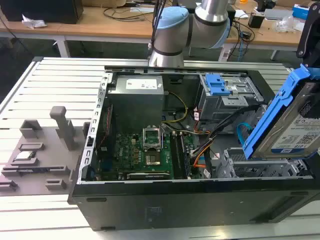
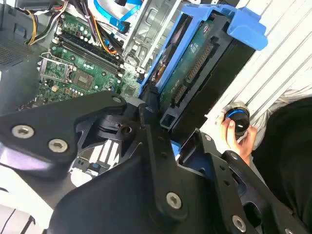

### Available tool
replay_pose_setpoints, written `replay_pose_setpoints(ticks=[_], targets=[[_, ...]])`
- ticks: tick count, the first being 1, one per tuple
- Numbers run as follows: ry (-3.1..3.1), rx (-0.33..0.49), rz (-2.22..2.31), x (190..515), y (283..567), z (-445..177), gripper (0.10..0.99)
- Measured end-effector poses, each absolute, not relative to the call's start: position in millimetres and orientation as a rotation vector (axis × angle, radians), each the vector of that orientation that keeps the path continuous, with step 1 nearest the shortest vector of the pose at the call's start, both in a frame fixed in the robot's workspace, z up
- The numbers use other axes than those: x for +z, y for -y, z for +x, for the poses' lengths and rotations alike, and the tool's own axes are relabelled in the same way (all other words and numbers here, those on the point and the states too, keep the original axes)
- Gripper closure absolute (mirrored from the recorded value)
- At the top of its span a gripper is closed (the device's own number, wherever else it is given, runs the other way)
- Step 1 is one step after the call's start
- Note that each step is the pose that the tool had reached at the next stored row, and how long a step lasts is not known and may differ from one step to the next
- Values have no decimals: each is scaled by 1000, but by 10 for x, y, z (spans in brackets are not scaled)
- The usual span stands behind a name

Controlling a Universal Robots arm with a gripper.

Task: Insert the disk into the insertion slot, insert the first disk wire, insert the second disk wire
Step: 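Insert the disk into the insertion slot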

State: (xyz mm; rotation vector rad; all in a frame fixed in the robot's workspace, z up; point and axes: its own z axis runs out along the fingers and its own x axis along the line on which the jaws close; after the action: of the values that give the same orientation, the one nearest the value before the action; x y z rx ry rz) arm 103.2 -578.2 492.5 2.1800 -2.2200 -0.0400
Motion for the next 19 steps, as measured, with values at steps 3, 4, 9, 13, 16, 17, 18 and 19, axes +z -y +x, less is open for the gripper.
replay_pose_setpoints(ticks=[3,4,9,13,16,17,18,19], targets=[[2220,-40,2180,4855,5778,1032,722],[2220,-40,2180,4832,5778,1032,722],[2220,-40,2180,4771,5737,1034,722],[2220,-40,2180,4750,5647,1042,722],[2220,-40,2180,4742,5620,1042,722],[2220,-40,2180,4735,5612,1041,722],[2220,-40,2180,4725,5608,1042,722],[2220,-40,2180,4714,5606,1041,722]])
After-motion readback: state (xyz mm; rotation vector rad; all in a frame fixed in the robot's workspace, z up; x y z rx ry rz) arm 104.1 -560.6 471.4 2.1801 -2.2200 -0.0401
